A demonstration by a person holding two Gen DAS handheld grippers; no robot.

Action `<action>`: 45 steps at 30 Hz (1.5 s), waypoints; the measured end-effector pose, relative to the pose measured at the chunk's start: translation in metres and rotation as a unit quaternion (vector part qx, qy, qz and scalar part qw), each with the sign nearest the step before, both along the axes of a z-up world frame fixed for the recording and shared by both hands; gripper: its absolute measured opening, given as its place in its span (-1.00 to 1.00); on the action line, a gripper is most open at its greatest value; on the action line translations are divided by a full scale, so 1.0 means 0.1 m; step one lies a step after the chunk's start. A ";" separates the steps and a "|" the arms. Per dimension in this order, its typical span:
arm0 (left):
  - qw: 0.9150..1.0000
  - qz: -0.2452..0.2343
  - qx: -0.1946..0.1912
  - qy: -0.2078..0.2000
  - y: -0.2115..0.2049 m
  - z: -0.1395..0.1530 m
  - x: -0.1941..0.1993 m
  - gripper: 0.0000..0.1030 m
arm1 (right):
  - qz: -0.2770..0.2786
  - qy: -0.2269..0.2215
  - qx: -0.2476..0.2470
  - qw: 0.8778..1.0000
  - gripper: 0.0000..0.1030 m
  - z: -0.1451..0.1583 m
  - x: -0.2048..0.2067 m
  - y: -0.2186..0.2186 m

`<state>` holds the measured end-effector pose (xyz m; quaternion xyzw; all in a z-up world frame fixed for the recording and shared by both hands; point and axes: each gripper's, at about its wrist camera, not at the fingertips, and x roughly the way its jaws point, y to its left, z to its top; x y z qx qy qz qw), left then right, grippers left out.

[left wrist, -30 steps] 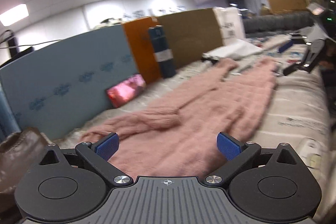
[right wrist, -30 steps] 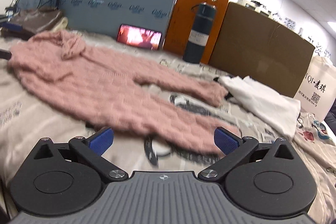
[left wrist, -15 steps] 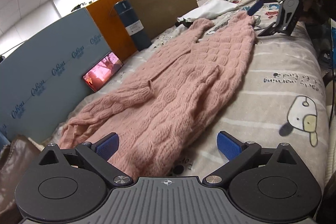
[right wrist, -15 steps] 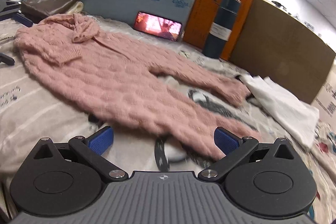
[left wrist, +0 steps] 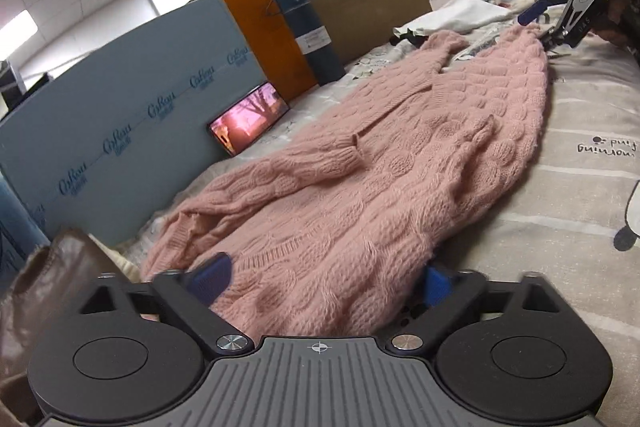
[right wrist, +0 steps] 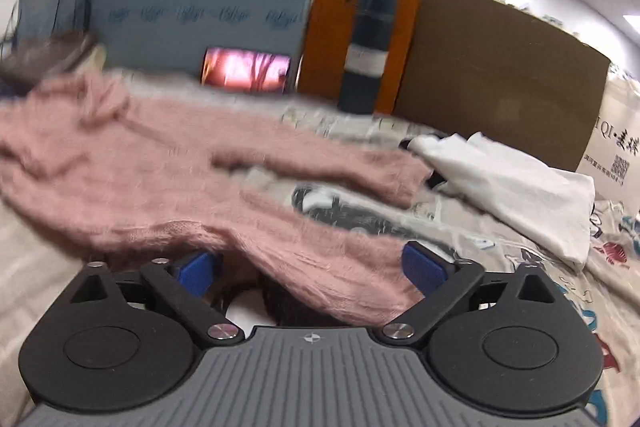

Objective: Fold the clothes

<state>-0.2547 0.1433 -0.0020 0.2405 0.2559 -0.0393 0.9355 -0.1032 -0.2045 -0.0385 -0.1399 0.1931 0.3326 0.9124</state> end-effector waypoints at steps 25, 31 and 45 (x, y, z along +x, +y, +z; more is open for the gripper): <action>0.994 0.044 -0.092 -0.034 0.81 0.39 1.28 -0.20 | 0.100 0.023 0.010 0.995 -0.54 0.27 1.36 0.73; 0.987 0.130 -0.081 -0.046 0.87 0.19 1.53 0.04 | 0.033 0.016 0.014 0.999 0.22 0.18 1.45 0.60; 0.990 0.034 -0.132 -0.039 0.42 0.40 1.64 0.45 | -0.200 0.102 0.131 0.966 -0.06 0.07 1.18 0.10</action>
